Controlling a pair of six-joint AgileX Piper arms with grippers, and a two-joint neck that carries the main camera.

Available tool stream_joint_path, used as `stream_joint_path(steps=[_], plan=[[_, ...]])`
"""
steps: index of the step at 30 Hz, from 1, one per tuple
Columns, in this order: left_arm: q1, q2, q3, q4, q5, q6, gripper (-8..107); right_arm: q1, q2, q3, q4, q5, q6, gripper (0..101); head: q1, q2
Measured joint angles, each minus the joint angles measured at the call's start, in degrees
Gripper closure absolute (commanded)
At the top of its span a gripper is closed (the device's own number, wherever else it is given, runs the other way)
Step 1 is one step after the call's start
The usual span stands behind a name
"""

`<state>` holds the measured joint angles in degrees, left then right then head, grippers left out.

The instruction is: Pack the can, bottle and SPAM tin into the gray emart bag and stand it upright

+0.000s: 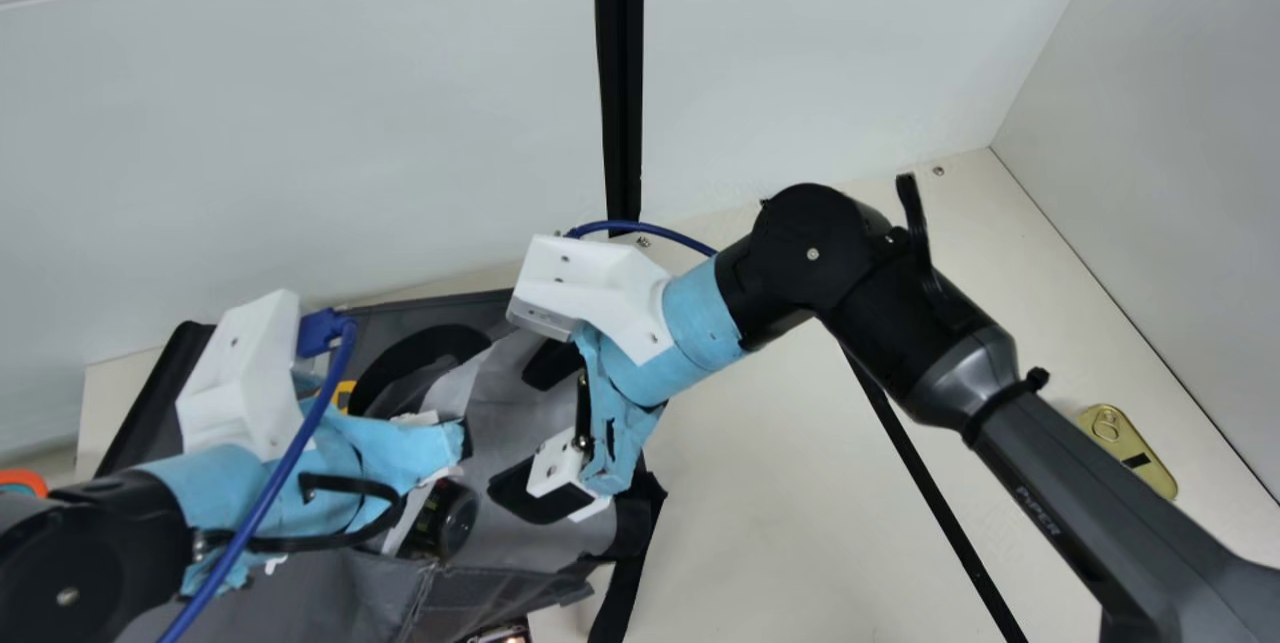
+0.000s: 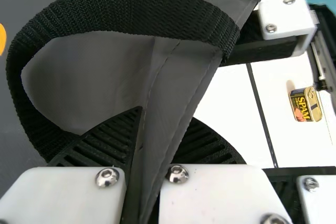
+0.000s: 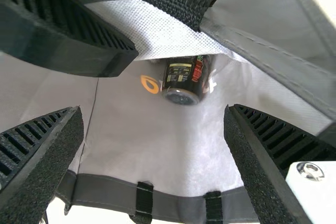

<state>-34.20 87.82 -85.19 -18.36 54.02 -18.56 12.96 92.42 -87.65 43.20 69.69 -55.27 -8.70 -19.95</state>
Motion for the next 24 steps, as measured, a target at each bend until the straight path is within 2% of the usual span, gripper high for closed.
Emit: stream_joint_path(steps=[13, 24], plan=[[0.00, 0.00, 0.00, 0.00, 0.00, 0.00, 107, -1.29, -5.14, 1.28, -0.66, 0.24, 2.63, 6, 0.00, 0.09], [0.00, 0.00, 0.00, 0.00, 0.00, 0.00, 107, -2.76, -9.05, 0.80, -4.53, 0.30, 8.53, 6, 0.00, 0.00]])
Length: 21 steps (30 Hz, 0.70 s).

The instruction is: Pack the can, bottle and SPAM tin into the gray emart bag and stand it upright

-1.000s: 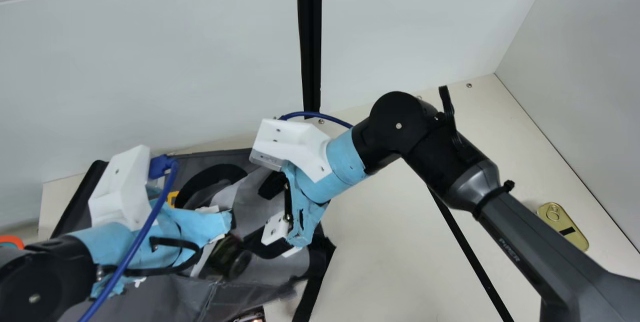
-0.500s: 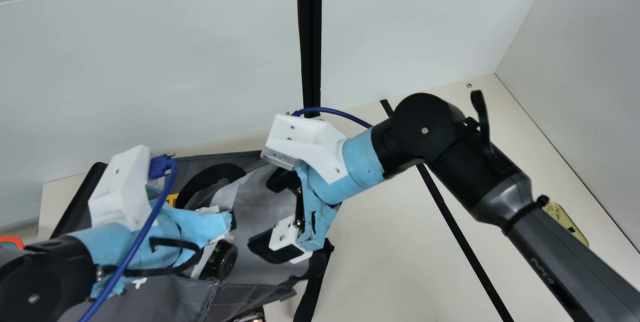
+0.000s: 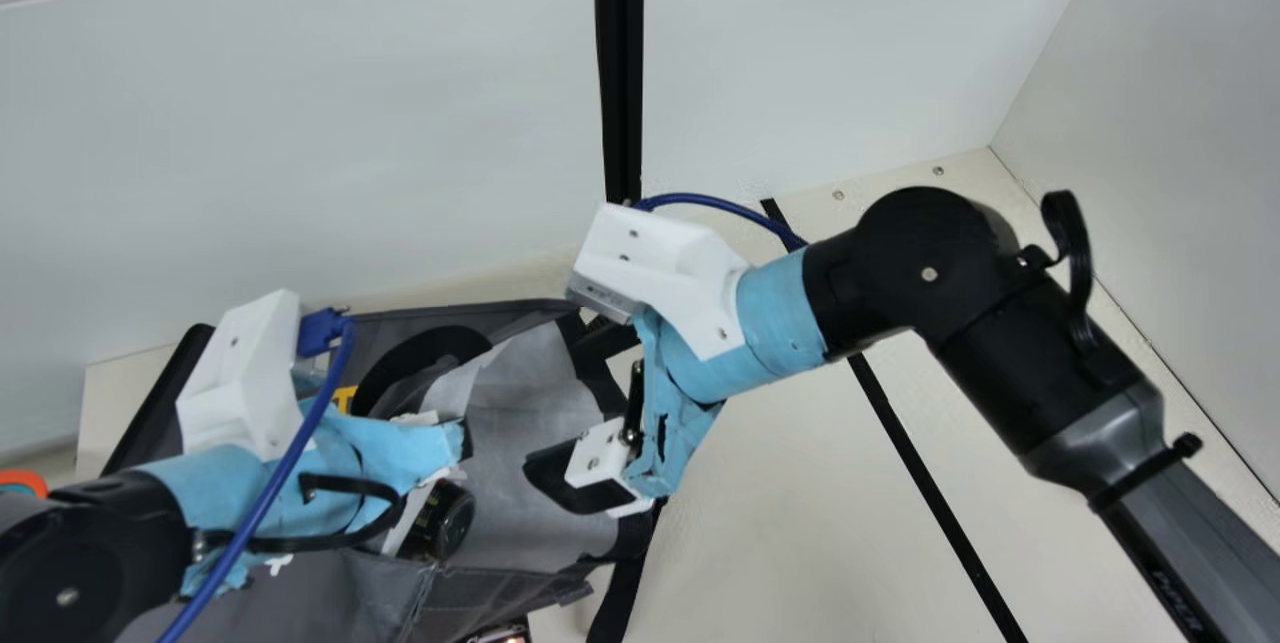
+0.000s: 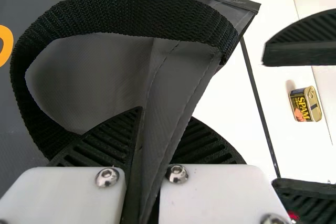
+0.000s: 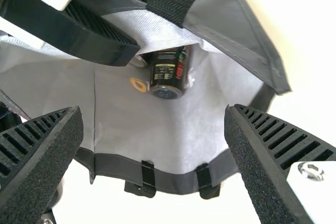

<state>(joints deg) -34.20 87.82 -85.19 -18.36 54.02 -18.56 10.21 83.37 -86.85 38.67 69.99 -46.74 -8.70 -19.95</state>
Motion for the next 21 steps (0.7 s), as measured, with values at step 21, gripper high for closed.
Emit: stream_joint_path(steps=[21], plan=[[0.00, 0.00, 0.00, 0.00, 0.00, 0.00, 107, -5.80, -7.94, 0.84, -7.47, 0.00, 8.80, 6, 0.00, 0.09]])
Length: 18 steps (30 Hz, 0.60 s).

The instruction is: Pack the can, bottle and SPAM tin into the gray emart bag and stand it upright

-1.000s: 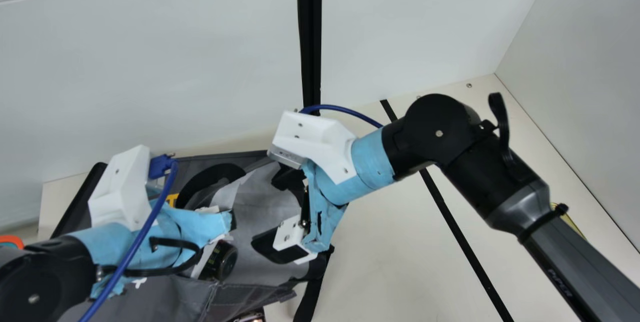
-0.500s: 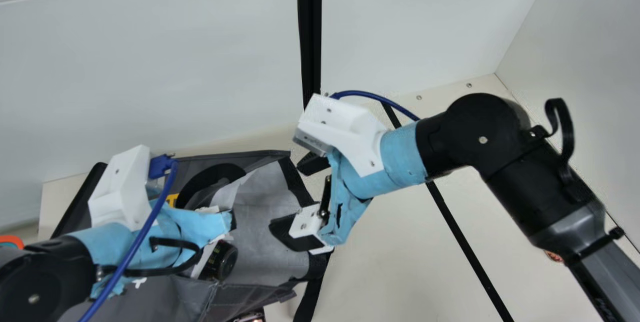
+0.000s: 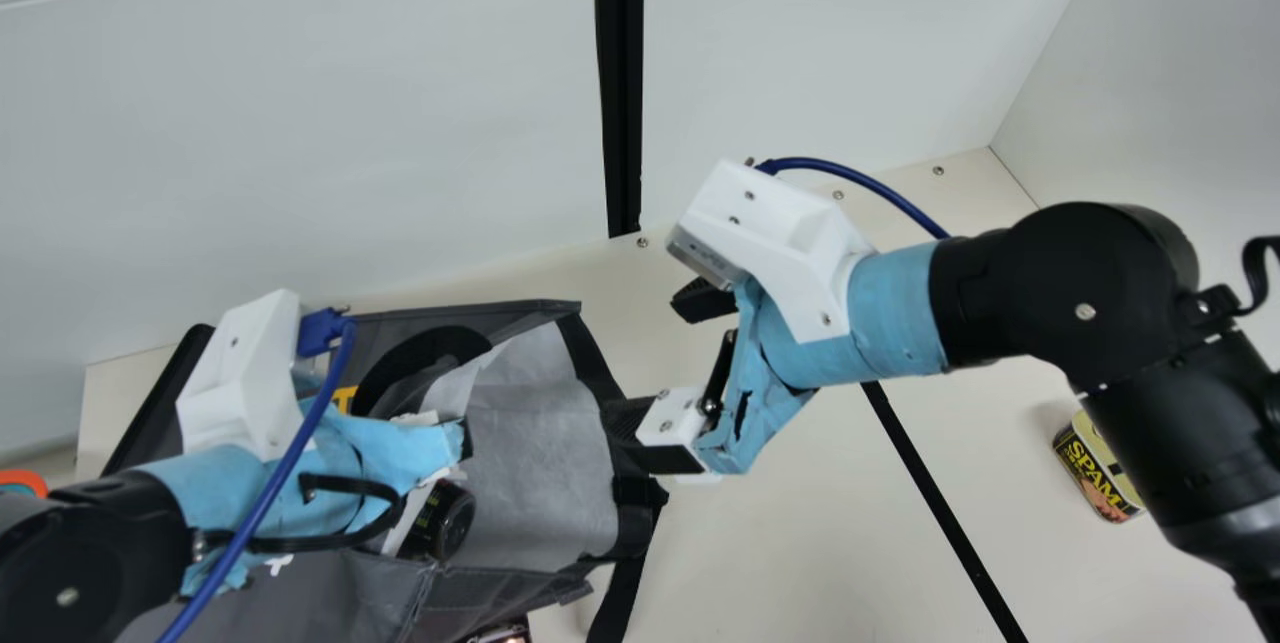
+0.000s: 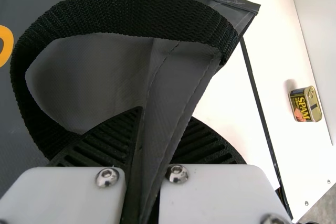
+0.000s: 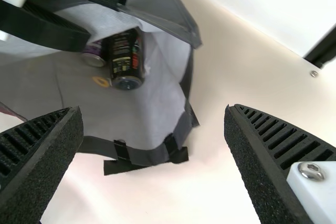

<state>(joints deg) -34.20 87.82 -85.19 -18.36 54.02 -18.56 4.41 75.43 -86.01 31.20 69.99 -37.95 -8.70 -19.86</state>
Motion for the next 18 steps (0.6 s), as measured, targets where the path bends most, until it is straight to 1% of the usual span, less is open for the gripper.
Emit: stream_joint_path(steps=[18], plan=[[0.00, 0.00, 0.00, 0.00, 0.00, 0.00, 107, -6.00, -7.31, 3.02, -6.76, -0.05, 4.49, 6, 0.00, -0.09]])
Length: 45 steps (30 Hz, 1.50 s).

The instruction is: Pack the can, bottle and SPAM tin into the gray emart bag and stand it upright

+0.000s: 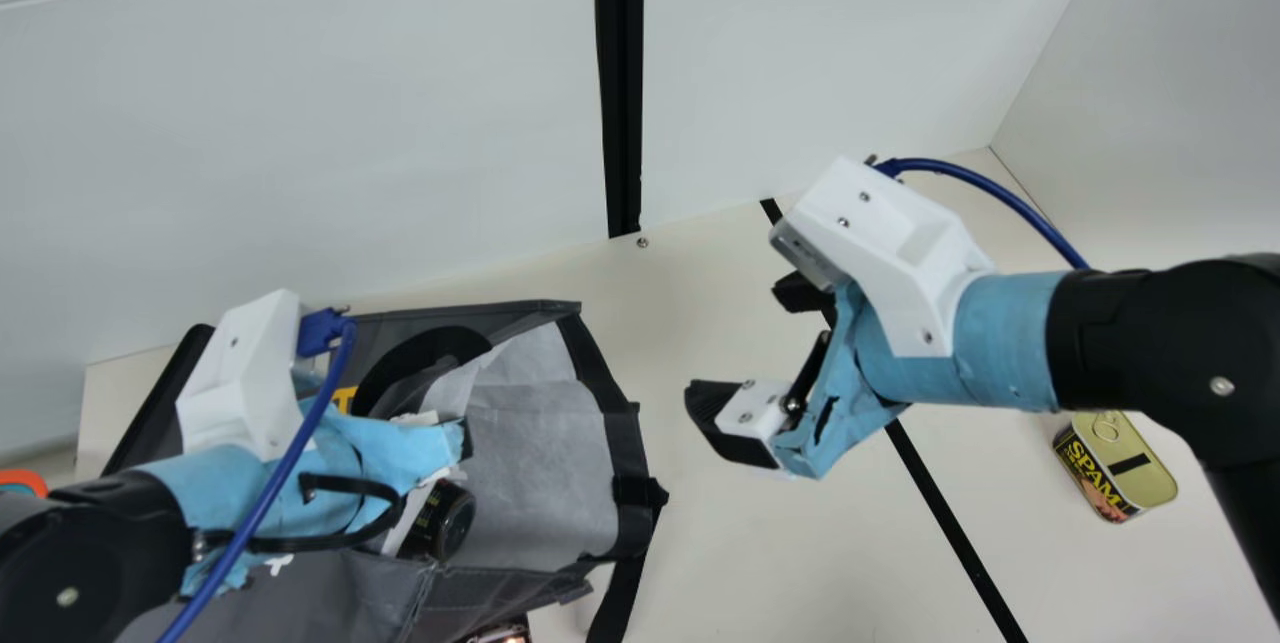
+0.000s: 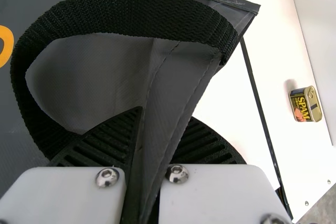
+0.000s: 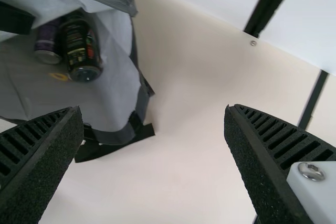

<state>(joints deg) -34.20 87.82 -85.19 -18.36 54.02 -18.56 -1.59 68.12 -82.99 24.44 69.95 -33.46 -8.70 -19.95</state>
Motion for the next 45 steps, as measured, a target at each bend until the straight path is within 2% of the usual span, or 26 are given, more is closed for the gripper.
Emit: stream_joint_path(steps=[16, 27, 45], plan=[[0.00, 0.00, 0.00, 0.00, 0.00, 0.00, 107, -5.12, -6.44, 3.41, -8.75, -0.01, 4.40, 6, 0.00, 0.00], [0.00, 0.00, 0.00, 0.00, 0.00, 0.00, 107, -10.67, -9.50, 5.48, -14.91, -0.04, 5.14, 6, 0.00, 0.00], [0.00, 0.00, 0.00, 0.00, 0.00, 0.00, 107, -23.12, -12.49, 6.93, -19.29, -0.03, 2.96, 6, 0.00, 0.00]])
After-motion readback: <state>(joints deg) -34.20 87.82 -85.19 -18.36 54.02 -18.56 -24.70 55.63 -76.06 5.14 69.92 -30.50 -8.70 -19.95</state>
